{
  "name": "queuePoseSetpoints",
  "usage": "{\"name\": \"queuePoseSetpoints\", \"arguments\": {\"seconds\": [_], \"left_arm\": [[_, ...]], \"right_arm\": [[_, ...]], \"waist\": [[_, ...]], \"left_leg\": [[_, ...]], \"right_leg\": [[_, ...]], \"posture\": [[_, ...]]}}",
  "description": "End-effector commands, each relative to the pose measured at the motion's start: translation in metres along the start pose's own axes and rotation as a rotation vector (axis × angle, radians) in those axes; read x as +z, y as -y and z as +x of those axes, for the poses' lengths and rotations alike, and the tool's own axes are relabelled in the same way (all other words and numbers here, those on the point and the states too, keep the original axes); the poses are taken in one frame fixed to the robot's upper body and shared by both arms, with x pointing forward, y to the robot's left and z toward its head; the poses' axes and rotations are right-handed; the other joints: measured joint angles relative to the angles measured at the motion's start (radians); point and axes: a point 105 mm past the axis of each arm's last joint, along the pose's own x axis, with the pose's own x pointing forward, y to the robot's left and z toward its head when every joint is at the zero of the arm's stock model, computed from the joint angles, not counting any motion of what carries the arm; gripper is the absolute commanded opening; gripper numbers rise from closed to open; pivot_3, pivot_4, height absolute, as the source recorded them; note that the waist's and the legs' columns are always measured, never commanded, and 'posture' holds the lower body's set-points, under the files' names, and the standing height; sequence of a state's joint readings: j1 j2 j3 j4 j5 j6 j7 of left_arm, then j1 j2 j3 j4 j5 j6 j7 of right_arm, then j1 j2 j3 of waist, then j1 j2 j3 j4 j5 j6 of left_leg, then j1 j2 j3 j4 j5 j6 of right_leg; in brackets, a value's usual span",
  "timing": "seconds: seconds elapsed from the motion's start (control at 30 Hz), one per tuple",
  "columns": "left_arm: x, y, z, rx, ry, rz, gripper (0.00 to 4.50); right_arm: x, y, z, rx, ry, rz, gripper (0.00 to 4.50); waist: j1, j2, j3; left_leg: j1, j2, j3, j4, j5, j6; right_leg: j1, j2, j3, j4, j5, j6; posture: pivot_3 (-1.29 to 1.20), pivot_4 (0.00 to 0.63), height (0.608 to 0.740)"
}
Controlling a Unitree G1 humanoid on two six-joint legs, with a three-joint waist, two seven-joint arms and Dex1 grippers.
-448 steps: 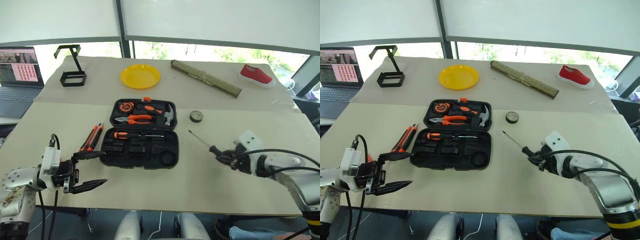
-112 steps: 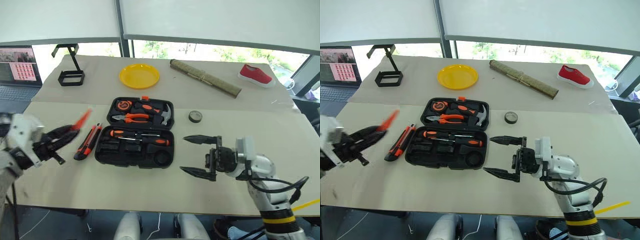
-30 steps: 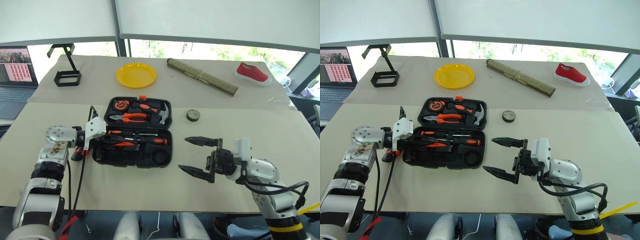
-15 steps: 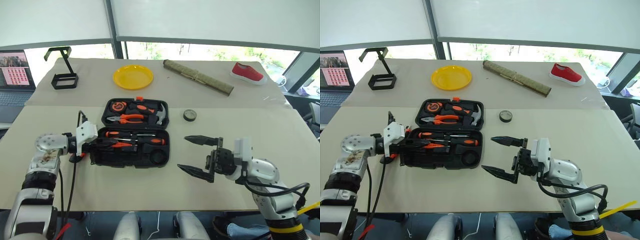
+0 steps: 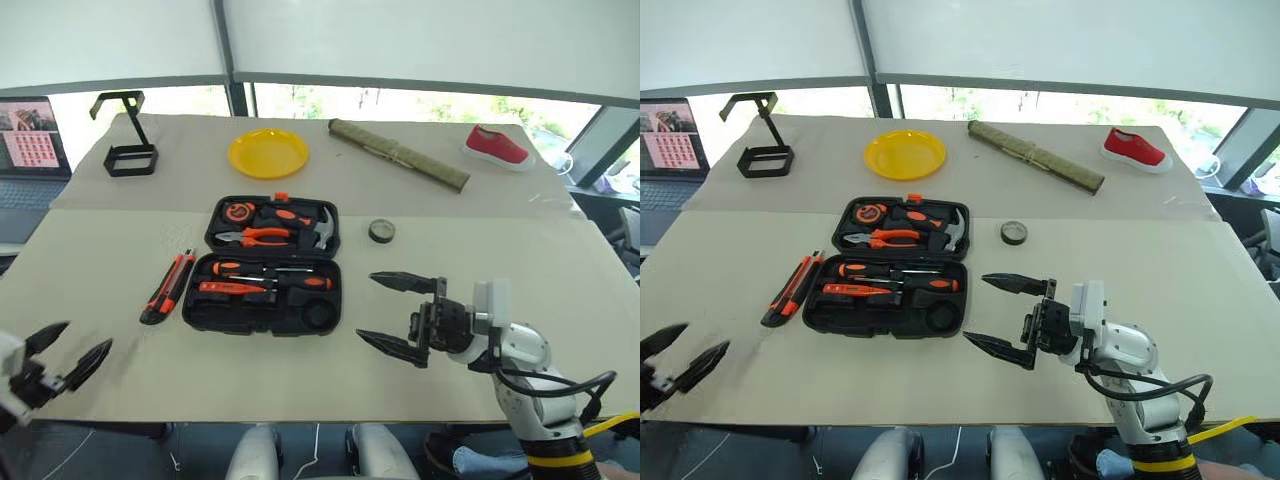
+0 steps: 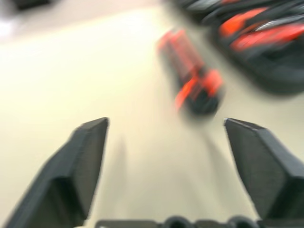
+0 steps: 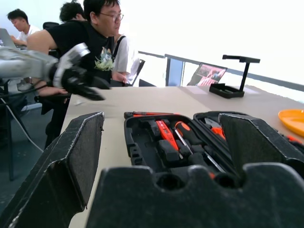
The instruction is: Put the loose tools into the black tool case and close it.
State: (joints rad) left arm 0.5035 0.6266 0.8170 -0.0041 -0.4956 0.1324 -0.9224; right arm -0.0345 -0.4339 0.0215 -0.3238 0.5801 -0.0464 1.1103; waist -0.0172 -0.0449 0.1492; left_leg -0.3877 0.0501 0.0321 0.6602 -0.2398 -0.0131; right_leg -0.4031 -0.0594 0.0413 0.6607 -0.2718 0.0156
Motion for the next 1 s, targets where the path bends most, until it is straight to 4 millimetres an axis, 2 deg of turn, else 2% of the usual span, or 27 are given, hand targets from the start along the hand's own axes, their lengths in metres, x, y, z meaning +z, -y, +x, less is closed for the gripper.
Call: {"name": "queuePoseSetpoints", "arguments": {"seconds": [0.03,0.2,0.3,0.37,0.5,0.6,0.67,0.8,0.9,1.0], "left_arm": [[0.011,-0.001,-0.007,0.027,0.024,-0.034,4.46],[0.033,0.022,0.029,-0.077,0.044,-0.106,4.46],[0.051,0.041,0.077,-0.117,0.028,-0.159,4.46],[0.056,0.050,0.098,-0.141,0.002,-0.153,4.46],[0.056,0.053,0.124,-0.126,-0.055,-0.139,4.46],[0.053,0.051,0.134,-0.103,-0.100,-0.119,4.46],[0.047,0.045,0.143,-0.061,-0.160,-0.092,4.46],[0.045,0.053,0.154,-0.121,-0.162,-0.088,4.46],[0.044,0.063,0.161,-0.179,-0.162,-0.083,3.75],[0.041,0.067,0.164,-0.199,-0.168,-0.106,2.73]], "right_arm": [[0.007,0.001,0.002,-0.018,0.043,-0.062,4.50],[0.006,0.002,0.004,-0.021,0.046,-0.069,4.50],[0.005,0.002,0.004,-0.025,0.039,-0.073,4.50],[0.005,0.002,0.005,-0.033,0.038,-0.075,4.50],[0.005,-0.003,0.006,-0.027,0.035,-0.051,4.50],[0.005,-0.005,0.005,-0.031,0.032,-0.050,4.50],[0.005,-0.005,0.004,-0.044,0.031,-0.048,4.50],[0.004,-0.002,0.003,-0.056,0.027,-0.055,4.50],[0.005,-0.001,0.003,-0.061,0.028,-0.058,4.50],[0.005,-0.001,0.004,-0.059,0.028,-0.060,4.50]], "waist": [[0.008,0.000,0.000],[0.020,-0.001,-0.001],[0.023,-0.001,-0.001],[0.023,-0.001,-0.001],[-0.004,-0.001,-0.001],[-0.013,-0.001,-0.001],[-0.011,-0.001,-0.001],[0.001,-0.001,0.000],[0.005,0.000,0.000],[0.009,0.000,0.000]], "left_leg": [[0.000,0.000,0.001,0.000,0.000,0.000],[0.000,-0.001,0.002,0.000,0.000,0.000],[0.000,-0.001,0.001,0.000,0.000,0.000],[0.000,-0.002,0.001,0.000,0.000,0.000],[0.000,-0.001,0.000,0.000,-0.001,-0.003],[-0.001,0.000,-0.003,-0.001,-0.002,-0.003],[-0.001,0.000,-0.003,-0.001,-0.002,-0.003],[0.000,-0.001,-0.002,0.000,-0.002,-0.003],[0.000,-0.001,0.000,0.000,-0.002,-0.003],[0.000,-0.002,0.001,0.000,-0.002,-0.003]], "right_leg": [[0.000,0.000,0.000,0.000,0.000,0.000],[0.000,0.000,0.000,-0.002,0.000,0.000],[0.001,0.001,0.000,-0.001,0.000,0.000],[0.000,0.001,0.000,0.000,0.000,0.000],[-0.001,0.002,0.002,0.000,0.000,0.000],[-0.002,0.004,0.002,0.000,0.000,-0.001],[-0.002,0.003,0.002,0.001,0.000,-0.001],[-0.001,0.003,0.002,0.001,0.000,-0.001],[-0.001,0.003,0.002,0.001,0.000,-0.001],[-0.001,0.002,0.002,0.001,0.000,-0.001]], "posture": [[0.00,0.150,0.740],[0.00,0.150,0.740],[0.00,0.150,0.740],[0.00,0.150,0.740],[0.00,0.150,0.740],[0.00,0.150,0.740],[0.00,0.150,0.740],[0.00,0.150,0.740],[0.00,0.150,0.740],[0.00,0.150,0.740]]}}
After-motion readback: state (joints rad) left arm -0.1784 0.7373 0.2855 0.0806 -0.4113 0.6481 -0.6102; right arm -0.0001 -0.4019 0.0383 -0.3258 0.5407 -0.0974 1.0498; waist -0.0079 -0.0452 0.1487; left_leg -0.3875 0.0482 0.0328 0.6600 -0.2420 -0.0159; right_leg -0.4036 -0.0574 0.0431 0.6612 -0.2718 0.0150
